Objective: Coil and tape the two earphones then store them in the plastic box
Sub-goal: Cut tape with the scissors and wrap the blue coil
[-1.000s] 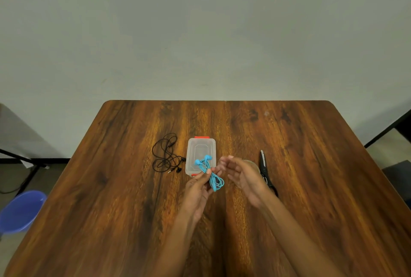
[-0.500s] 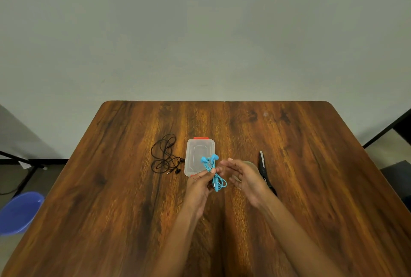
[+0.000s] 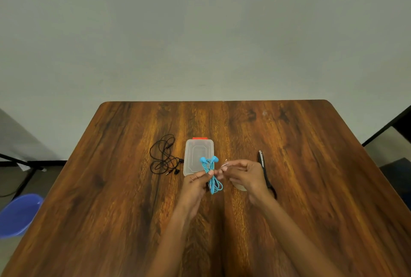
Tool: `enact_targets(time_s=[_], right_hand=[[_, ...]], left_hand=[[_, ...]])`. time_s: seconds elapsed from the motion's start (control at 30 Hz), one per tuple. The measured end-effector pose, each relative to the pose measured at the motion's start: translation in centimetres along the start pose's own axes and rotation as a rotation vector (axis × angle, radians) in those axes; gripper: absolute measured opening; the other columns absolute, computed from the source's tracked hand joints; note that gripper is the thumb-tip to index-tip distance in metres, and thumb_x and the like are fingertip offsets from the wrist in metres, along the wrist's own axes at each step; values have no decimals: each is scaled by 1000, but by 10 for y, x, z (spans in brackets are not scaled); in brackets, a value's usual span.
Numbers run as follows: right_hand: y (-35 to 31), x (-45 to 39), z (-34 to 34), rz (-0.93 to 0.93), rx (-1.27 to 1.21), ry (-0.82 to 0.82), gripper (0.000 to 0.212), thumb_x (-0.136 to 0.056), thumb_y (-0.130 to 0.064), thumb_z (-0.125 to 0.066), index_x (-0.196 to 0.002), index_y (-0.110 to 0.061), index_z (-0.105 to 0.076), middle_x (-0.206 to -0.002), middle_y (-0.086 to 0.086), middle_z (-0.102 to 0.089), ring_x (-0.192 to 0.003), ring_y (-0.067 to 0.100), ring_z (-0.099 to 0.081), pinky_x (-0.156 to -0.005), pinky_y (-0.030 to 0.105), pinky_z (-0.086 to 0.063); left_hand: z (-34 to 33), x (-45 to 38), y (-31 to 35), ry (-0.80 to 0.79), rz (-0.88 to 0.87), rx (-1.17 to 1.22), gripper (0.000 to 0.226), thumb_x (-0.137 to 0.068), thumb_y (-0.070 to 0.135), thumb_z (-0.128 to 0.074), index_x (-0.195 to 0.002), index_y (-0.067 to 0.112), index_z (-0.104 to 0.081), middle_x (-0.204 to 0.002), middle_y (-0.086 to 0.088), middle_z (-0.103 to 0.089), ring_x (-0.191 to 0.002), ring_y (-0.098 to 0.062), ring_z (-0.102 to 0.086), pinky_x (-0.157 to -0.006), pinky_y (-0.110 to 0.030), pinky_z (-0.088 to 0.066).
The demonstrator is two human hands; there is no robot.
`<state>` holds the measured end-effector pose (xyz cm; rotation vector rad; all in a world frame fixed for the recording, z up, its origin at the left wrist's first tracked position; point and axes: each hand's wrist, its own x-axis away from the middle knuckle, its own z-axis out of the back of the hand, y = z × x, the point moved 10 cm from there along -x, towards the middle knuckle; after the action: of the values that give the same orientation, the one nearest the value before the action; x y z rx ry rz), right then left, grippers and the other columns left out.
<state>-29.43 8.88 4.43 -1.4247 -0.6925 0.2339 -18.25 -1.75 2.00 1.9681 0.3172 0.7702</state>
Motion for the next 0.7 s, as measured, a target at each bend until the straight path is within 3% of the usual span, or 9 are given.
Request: enact_targets(time_s=[0.1,0.23,0.37,0.47,0.57,0.7], right_hand=[[-8,4,5,128,-65,72,18,-73,-5,-78,-90,-3,-73,-86,9,-75,-77,11,-73,-57,16,-53],[-14,10,13,229,-49,158,17,-74,0,-76,-91,-3,-73,-86,8,-75,-82,16,-73,-73,25,-57],[-32,11,22,314,-10,201,19,-73,-3,-78,-91,-5,-73,-84,2,-76,-81,10,-72,-72,17,-56],[-20,5,14,171,-176,106,25,-73,-3,-77,-97,-2,-71,-87,7,-76,-80,13,-73,-63,17,-55],[4,5,-2,-17,-336,37,33,-71,-4,-78,-102,2,-68,-92,14,-75,-82,20,-73,-64,20,-56],[13,6,-6,-35,-323,55,38,-66,-8,-82,-101,2,-69,-90,10,-76,-87,20,-73,-66,22,-57]], left_hand=[[-4,-1,-4,32,10,114,22,-92,13,-55,-105,1,-69,-105,-14,-72,-101,-23,-68,-74,-29,-56],[-9,-1,-4,48,-10,174,23,-93,12,-54,-109,0,-66,-105,-15,-72,-101,-24,-69,-70,-26,-57],[-2,-3,-3,83,-33,183,26,-94,13,-53,-113,0,-64,-107,-14,-71,-102,-22,-68,-74,-26,-57],[-5,-3,-9,72,-3,256,25,-93,11,-54,-112,0,-64,-108,-14,-71,-103,-22,-68,-73,-27,-57],[-11,-2,-12,63,6,281,22,-91,12,-55,-107,3,-67,-102,-11,-73,-95,-19,-69,-75,-28,-57],[-10,-3,-11,98,2,269,26,-92,12,-54,-111,0,-65,-106,-14,-70,-93,-18,-68,-81,-31,-55]])
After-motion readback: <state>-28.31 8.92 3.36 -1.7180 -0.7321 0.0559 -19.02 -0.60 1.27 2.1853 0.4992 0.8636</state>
